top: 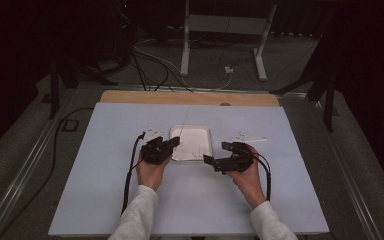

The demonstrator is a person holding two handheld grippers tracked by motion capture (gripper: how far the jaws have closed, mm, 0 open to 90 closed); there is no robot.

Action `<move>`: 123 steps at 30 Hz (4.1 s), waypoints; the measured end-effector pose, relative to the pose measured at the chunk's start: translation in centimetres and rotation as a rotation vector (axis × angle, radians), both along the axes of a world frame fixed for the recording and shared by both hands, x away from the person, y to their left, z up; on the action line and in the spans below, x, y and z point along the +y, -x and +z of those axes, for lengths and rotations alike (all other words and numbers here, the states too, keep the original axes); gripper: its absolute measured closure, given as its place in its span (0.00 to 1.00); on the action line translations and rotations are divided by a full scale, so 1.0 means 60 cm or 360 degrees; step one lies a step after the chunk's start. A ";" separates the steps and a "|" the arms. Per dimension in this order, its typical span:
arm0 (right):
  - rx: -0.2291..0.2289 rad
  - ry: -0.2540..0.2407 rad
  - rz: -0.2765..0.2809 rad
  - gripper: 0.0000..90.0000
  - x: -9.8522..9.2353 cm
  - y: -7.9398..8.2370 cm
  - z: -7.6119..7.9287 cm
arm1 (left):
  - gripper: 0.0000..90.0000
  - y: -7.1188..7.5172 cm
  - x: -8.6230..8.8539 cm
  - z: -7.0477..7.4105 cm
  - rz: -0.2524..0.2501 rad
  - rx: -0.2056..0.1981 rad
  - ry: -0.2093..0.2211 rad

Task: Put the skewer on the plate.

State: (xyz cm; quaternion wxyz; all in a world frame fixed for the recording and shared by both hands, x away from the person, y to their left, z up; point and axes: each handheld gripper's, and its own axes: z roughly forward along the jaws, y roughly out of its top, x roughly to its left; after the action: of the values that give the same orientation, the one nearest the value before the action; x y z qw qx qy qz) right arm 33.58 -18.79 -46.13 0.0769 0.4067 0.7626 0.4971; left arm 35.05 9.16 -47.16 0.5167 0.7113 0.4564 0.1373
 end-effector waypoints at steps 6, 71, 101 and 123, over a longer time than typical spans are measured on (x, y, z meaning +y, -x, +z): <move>-0.0011 0.0011 -0.0020 0.02 -0.019 0.013 -0.003 | 1.00 -0.016 -0.008 -0.008 0.0057 0.0034 0.0008; -0.0051 0.0099 -0.0106 0.02 -0.092 0.049 -0.014 | 1.00 -0.040 -0.062 -0.096 0.0305 0.0413 -0.0119; -0.0085 0.0089 -0.0110 0.02 -0.094 0.053 -0.010 | 0.34 -0.022 -0.032 -0.049 0.0276 0.0208 0.0014; -0.0147 0.0064 -0.0125 0.02 -0.104 0.064 -0.008 | 0.01 0.067 0.066 0.045 0.0023 -0.0268 -0.0138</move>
State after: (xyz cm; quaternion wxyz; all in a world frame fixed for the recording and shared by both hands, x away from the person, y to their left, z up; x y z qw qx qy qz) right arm 29.71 -25.02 -46.59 0.1396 0.4112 0.7515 0.4966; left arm 31.04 13.12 -44.47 0.5209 0.7157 0.4100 0.2199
